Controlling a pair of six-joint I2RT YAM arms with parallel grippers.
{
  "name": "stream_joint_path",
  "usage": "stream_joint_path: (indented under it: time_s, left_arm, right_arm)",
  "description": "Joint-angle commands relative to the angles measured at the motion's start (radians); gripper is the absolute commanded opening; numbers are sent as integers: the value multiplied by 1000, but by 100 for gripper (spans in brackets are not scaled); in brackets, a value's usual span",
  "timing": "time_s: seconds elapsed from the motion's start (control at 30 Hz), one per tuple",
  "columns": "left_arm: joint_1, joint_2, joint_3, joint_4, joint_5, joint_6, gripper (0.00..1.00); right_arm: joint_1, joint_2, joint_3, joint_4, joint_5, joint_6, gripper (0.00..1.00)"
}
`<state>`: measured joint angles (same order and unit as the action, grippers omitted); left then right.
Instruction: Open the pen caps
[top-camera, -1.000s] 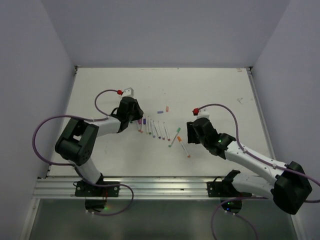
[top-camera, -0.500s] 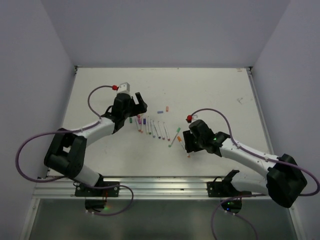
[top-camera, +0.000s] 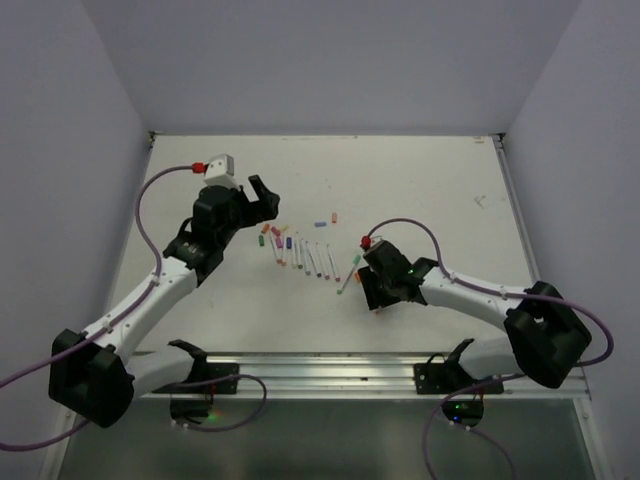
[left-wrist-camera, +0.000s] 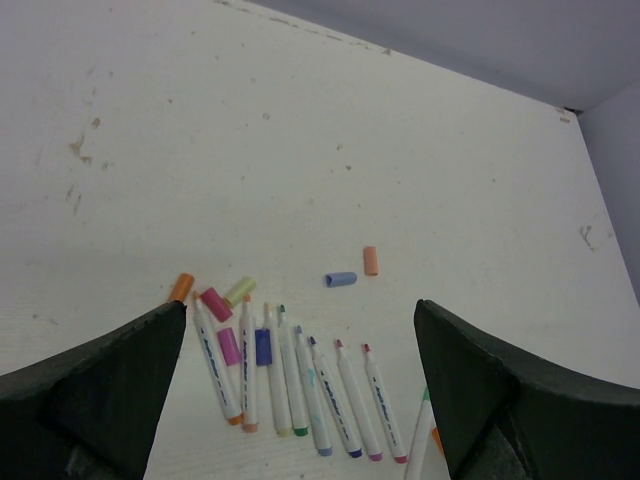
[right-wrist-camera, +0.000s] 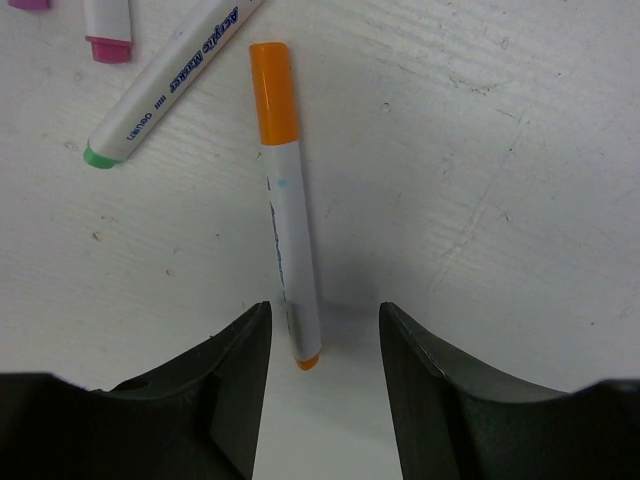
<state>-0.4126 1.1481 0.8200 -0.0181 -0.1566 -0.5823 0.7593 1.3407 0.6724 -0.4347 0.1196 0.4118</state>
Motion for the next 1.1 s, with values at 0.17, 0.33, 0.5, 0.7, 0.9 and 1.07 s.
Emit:
stream_joint_path:
  time_s: [0.17, 0.33, 0.5, 0.7, 0.9, 1.07]
  left_arm:
    - [8, -108, -39, -77, 44, 3, 100]
    - [9, -108, -56, -62, 87, -21, 100]
    - [5, -82, -73, -17, 152, -70, 100]
    - [-75, -45, -68, 55, 170, -105, 100]
    - [-183, 50, -35, 138, 195, -207, 100]
    - [-236, 149, 37, 191, 200, -292, 96]
  right_arm:
    - [18, 55, 52, -13, 57, 7, 46]
    - [23, 69, 46, -4, 54, 10, 42]
    - [23, 69, 24, 11, 49, 25, 24]
    - [21, -43, 3, -18, 107, 38, 0]
    - [25, -205, -8, 23, 85, -14, 0]
    - [58, -296, -16, 147, 91, -36, 0]
